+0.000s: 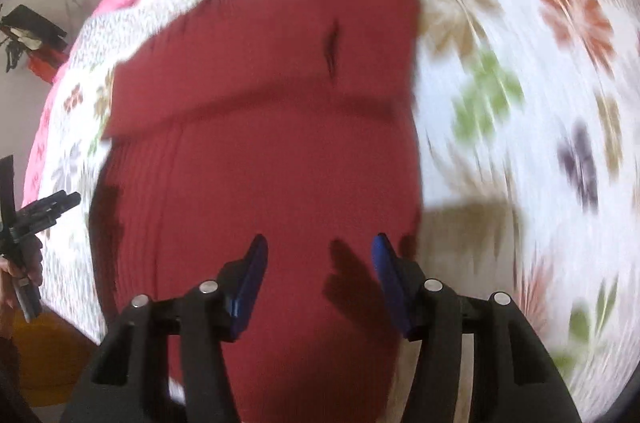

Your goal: Fold small clothes

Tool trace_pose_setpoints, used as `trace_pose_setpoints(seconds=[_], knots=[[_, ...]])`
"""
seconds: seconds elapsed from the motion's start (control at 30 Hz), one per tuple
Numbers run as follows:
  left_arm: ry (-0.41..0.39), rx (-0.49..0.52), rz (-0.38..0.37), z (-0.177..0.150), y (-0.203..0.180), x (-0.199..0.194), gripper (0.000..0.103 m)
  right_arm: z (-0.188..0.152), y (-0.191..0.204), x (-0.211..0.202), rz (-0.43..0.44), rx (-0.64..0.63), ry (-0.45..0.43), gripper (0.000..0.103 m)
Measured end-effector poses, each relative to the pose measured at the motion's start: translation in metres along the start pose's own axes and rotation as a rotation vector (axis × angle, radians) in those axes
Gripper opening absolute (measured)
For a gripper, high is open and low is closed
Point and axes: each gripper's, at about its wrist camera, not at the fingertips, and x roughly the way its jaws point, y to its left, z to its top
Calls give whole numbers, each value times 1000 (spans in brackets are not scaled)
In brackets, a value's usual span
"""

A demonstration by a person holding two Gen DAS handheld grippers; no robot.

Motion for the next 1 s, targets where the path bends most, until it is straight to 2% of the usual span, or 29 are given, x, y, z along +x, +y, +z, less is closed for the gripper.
trace_pose_setpoints(seconds=[0.13,0.2,0.33,0.47,0.73,0.9,1.0], knots=[[81,-37,1,-62,14,4,87,-61,-5,5,-34,36,63,55],[97,-27,6,-88,19,4,87,-86,-9,8,-27,58,88,55],[127,-20,8,-120,17,10,87,-124,-16,14,-19,101,128,57],[162,-51,-4,-148,24,16,87,-140,-23,14,-37,114,135,66],[215,-92,-68,-188,26,26,87,-163,-35,23,-8,133,181,67],[246,-66,-50,-200,15,41,87,-169,-32,31,-22,132,187,69],[242,-61,-53,-207,13,41,89,-171,-23,37,3,131,191,69]])
